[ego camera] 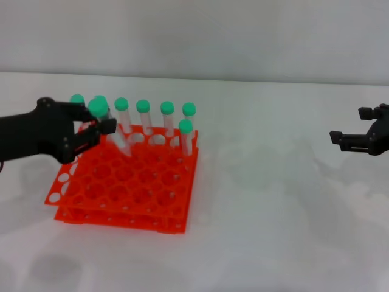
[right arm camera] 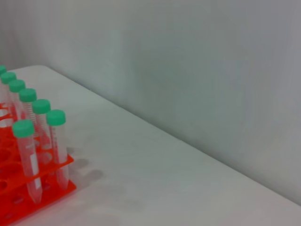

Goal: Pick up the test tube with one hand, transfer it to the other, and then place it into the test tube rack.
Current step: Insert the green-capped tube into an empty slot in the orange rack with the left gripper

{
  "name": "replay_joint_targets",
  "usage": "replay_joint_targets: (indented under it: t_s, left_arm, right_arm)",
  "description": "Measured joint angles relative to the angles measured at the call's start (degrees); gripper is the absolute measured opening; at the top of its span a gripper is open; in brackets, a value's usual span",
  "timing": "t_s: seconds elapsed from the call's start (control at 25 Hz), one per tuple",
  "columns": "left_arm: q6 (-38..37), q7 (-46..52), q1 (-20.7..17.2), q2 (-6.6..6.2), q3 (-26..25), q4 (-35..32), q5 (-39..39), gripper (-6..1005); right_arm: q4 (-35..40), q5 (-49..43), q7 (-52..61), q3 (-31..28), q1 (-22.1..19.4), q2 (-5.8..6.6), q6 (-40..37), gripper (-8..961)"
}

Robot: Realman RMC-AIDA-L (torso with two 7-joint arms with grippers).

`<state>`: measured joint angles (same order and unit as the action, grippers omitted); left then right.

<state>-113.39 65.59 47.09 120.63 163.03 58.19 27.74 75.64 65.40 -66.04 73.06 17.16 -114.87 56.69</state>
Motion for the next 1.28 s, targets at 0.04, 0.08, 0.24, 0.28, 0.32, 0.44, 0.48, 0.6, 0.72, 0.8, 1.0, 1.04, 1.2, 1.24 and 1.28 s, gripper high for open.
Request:
replay_joint_targets:
  t_s: [0.04, 0.08, 0.24, 0.28, 0.32, 0.44, 0.48, 0.6, 0.72, 0.8, 1.0, 1.04, 1.2, 1.24, 1.28]
  left_arm:
    - [0.28, -1.31, -0.89, -0.06, 0.0, -0.73, 0.55, 208]
    - [0.38, -1.64, -1.09, -0.09, 0.0, -0.87, 0.71, 208]
    - [3.22, -3.38, -2.95, -0.39, 0.0, -1.96, 2.11, 208]
    - [3.9, -3.62, -3.17, -0.5, 0.0, -2.77, 2.36, 208]
    - [4.49, -3.84, -3.3, -0.59, 0.0, -3.72, 2.48, 208]
    - [6.31, -4.5, -3.35, -0.72, 0.0, -5.8, 2.77, 208]
    - [7.02, -4.62, -3.32, -0.81, 0.0, -6.55, 2.87, 208]
    - [9.36, -4.67, -2.58, -1.24, 0.0, -10.08, 2.82, 208]
    - [11.09, -4.78, -1.93, -1.29, 0.0, -11.39, 2.61, 207]
    - [12.3, -5.12, -1.41, -1.3, 0.0, -12.38, 2.32, 207]
    - [15.22, -5.58, -0.38, -1.48, 0.0, -15.57, 1.98, 207]
    - [15.84, -5.69, -0.23, -1.47, 0.0, -16.08, 1.84, 207]
    - [18.19, -6.5, 0.2, -1.5, 0.0, -18.49, 1.13, 207]
    - [18.81, -6.73, 0.2, -1.52, 0.0, -19.15, 0.99, 207]
    - [19.27, -6.85, 0.21, -1.54, 0.0, -19.57, 0.82, 207]
  right_arm:
    - [-0.15, 0.0, 0.04, 0.0, 0.12, 0.0, -0.07, 847]
    - [-0.34, -0.01, 0.14, -0.02, 0.28, -0.01, -0.31, 847]
    - [-0.91, -0.1, 0.37, 0.25, 0.75, -0.09, -1.27, 847]
    - [-1.22, -0.1, 0.42, 0.35, 0.94, -0.1, -1.42, 847]
    - [-1.51, -0.11, 0.48, 0.36, 1.14, -0.1, -1.53, 847]
    - [-2.05, -0.17, 0.98, 0.48, 1.77, -0.15, -1.63, 847]
    - [-2.16, -0.23, 1.13, 0.57, 1.93, -0.17, -1.63, 847]
    - [-2.5, -0.33, 1.31, 0.85, 2.23, -0.18, -1.72, 847]
    - [-2.6, -0.36, 1.39, 1.13, 2.27, -0.17, -1.79, 847]
    - [-2.64, -0.37, 1.46, 1.2, 2.27, -0.17, -1.84, 847]
    - [-2.73, -0.37, 1.71, 1.21, 2.27, -0.17, -1.85, 847]
    - [-2.74, -0.37, 1.72, 1.21, 2.27, -0.17, -1.85, 847]
    - [-2.78, -0.37, 1.82, 1.21, 2.29, -0.17, -1.96, 846]
    - [-2.78, -0.37, 1.84, 1.21, 2.37, -0.17, -2.01, 846]
    - [-2.78, -0.37, 1.87, 1.21, 2.51, -0.19, -2.05, 846]
